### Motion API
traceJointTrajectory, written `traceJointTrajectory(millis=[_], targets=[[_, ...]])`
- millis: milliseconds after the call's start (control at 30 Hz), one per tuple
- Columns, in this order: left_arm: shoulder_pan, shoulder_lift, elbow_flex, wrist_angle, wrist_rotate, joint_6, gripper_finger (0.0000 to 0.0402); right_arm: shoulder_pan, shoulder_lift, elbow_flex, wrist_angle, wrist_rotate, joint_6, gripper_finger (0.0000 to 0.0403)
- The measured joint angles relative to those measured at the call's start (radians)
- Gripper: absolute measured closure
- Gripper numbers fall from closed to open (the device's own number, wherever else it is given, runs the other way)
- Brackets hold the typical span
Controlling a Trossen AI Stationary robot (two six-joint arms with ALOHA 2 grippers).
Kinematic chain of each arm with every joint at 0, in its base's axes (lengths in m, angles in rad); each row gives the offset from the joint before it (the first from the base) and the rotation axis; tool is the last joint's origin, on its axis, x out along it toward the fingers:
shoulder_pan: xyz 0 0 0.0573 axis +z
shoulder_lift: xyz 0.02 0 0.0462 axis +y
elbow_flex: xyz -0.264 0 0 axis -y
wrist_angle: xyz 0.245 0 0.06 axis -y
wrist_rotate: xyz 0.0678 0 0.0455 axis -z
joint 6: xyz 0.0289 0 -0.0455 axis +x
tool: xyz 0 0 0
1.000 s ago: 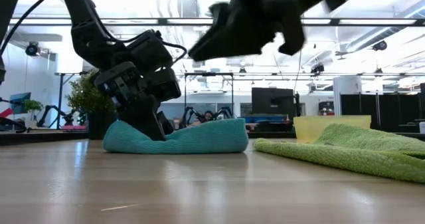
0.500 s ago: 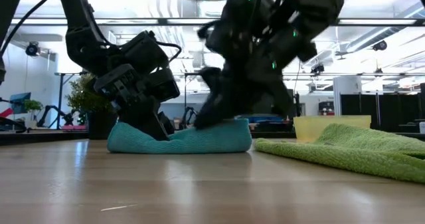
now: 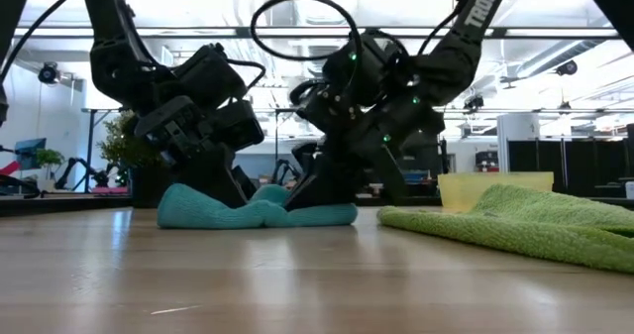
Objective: Roll microfiber towels into tight, uniform cylinder then place into a basket
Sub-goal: Roll the blue microfiber towel
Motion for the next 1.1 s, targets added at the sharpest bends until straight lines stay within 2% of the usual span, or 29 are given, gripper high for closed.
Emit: traceJointTrajectory(millis=[167,267,367,533,633,800,900,1000,1100], targets=[[-0.016,-0.026,-0.047,0.005,-0.02,0.005,0.0401,-0.043,0.003,-0.029,0.001,-0.171,0.127,0.0394],[-0.037,-0.057,-0.065,0.011,-0.061,0.125,0.0401,-0.047,0.004,-0.036,0.009,-0.209,0.191,0.0394],[-0.072,-0.092,-0.07,0.008,-0.128,0.252,0.0401,-0.046,0.005,-0.038,0.01,-0.215,0.212,0.0394],[-0.129,-0.157,-0.073,-0.017,-0.199,0.289,0.039,-0.039,0.009,-0.041,0.011,-0.22,0.272,0.0394],[-0.161,-0.194,-0.074,-0.071,-0.215,0.287,0.0356,-0.037,0.017,-0.041,0.018,-0.227,0.292,0.0394],[-0.191,-0.293,-0.077,-0.24,-0.296,0.27,0.0293,-0.038,0.036,-0.043,0.045,-0.24,0.296,0.0394],[-0.203,-0.369,-0.082,-0.343,-0.336,0.269,0.0272,-0.038,0.049,-0.045,0.076,-0.24,0.309,0.0394],[-0.225,-0.459,-0.085,-0.439,-0.42,0.271,0.0266,-0.038,0.049,-0.045,0.076,-0.237,0.318,0.0394],[-0.262,-0.552,-0.087,-0.497,-0.55,0.309,0.0266,-0.038,0.049,-0.045,0.079,-0.236,0.319,0.0394]])
